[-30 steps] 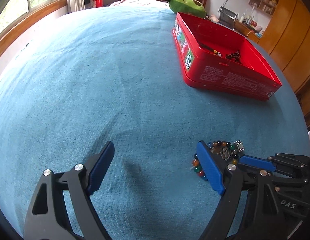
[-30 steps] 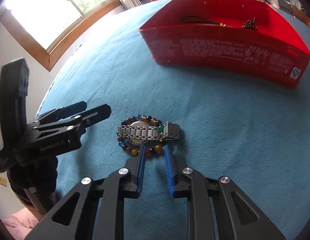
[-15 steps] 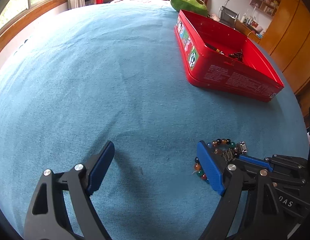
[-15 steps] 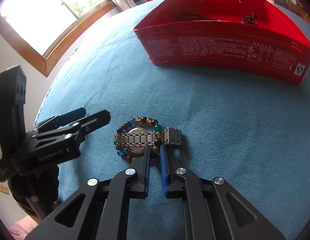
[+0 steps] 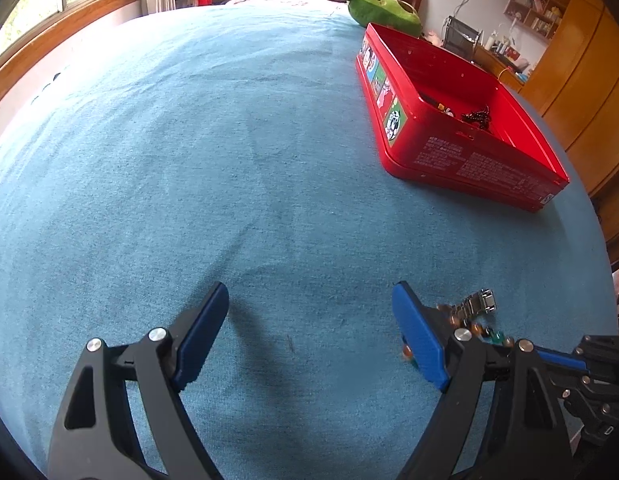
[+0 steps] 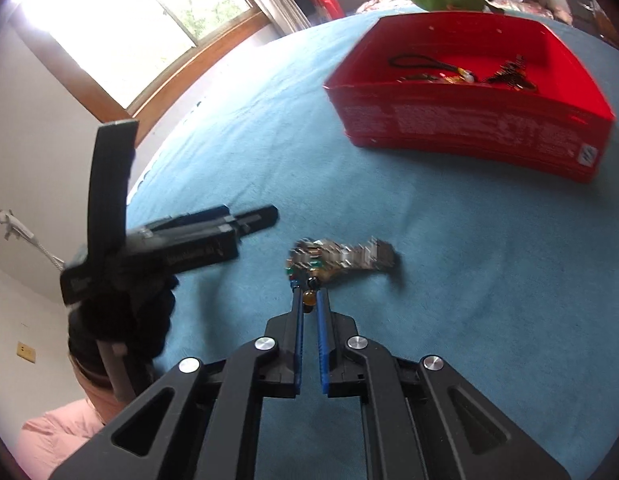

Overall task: Organize jewelry
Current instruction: 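Close the right tool on the multicolored bead bracelet and lift it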

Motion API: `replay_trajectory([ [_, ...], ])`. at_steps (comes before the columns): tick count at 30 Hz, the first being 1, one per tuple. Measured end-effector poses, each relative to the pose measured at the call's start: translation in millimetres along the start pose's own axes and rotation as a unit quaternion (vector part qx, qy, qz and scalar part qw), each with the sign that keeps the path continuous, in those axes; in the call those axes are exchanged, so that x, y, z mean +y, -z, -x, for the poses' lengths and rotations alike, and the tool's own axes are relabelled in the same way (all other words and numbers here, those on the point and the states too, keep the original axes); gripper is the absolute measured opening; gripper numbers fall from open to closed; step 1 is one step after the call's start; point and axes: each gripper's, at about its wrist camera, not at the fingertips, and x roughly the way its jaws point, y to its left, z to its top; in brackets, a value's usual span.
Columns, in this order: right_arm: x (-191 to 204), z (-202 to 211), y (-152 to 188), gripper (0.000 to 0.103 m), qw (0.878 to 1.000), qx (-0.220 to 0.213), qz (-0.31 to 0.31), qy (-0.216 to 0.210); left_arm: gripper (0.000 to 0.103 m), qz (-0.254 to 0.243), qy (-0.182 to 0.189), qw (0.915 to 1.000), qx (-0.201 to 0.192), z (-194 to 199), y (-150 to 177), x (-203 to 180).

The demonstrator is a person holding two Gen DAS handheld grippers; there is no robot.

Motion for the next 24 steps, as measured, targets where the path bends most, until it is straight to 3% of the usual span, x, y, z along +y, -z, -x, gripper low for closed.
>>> replay_trajectory([
  [3,-11,14,13,0.000,1.000,-0.003,-0.004,0.007,0.083,-0.015,0.007,0.9999,-0.001,2,1,-8],
  [10,-43,37,37,0.004,0.999,-0.008,-0.037,0.023,0.083,-0.041,0.042,0.9979,0.028,-7,3,-30],
  [13,-48,27,33,0.006,0.999,0.000,-0.039,0.026,0.083,-0.037,0.039,0.9983,0.024,-6,3,-31],
  [16,-41,9,22,0.016,0.999,0.011,-0.030,0.021,0.083,-0.033,0.027,0.9989,0.019,-5,4,-29],
  [21,-19,-19,1,0.016,1.000,0.023,0.006,0.020,0.083,-0.026,0.021,0.9993,0.017,-6,3,-22],
  [24,-9,-38,-9,0.016,0.998,0.038,0.024,0.048,0.083,-0.022,0.023,0.9993,0.018,-7,2,-19],
])
